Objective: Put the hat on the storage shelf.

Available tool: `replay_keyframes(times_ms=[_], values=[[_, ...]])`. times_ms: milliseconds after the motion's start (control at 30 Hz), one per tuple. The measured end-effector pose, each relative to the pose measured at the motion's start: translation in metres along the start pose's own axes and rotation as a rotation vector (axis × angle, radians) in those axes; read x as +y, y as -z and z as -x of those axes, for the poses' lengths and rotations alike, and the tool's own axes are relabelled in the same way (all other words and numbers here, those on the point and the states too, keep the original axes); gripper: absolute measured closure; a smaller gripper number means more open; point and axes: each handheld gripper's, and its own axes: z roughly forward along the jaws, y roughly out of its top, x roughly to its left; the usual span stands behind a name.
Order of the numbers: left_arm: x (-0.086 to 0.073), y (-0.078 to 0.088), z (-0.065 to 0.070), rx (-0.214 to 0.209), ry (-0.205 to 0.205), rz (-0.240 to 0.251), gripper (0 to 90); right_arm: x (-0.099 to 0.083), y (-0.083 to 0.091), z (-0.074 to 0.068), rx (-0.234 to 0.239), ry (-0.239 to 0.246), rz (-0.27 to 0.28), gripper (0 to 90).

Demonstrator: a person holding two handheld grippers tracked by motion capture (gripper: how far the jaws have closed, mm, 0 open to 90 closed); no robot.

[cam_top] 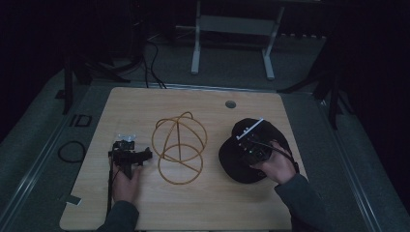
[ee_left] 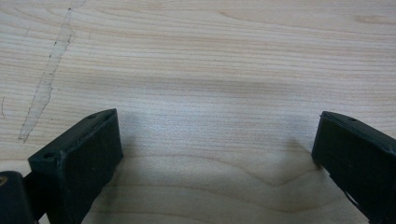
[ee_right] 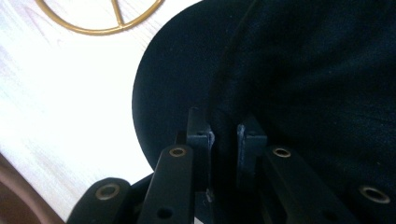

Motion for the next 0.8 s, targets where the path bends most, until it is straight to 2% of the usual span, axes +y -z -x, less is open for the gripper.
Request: replay_keyframes(times_ms=[67, 367, 500, 800], values=[[0.000, 0.000, 0.000, 0.000, 0.000, -0.001, 1.2, 0.003, 0.008, -0.002, 0.008, 0.045, 0.005, 80.0], [0.000, 0.000, 0.000, 0.000, 0.000, -0.001, 1.2, 0.014, 0.026, -0.001, 0.010, 0.105, -0.009, 79.8], [0.000, 0.000, 0.000, 0.000, 0.000, -0.001, 1.2, 0.018, 0.030, 0.001, 0.007, 0.118, -0.012, 79.7], [0.000, 0.000, 0.000, 0.000, 0.000, -0.002, 1.2, 0.034, 0.043, 0.007, -0.013, 0.114, 0.006, 79.5]])
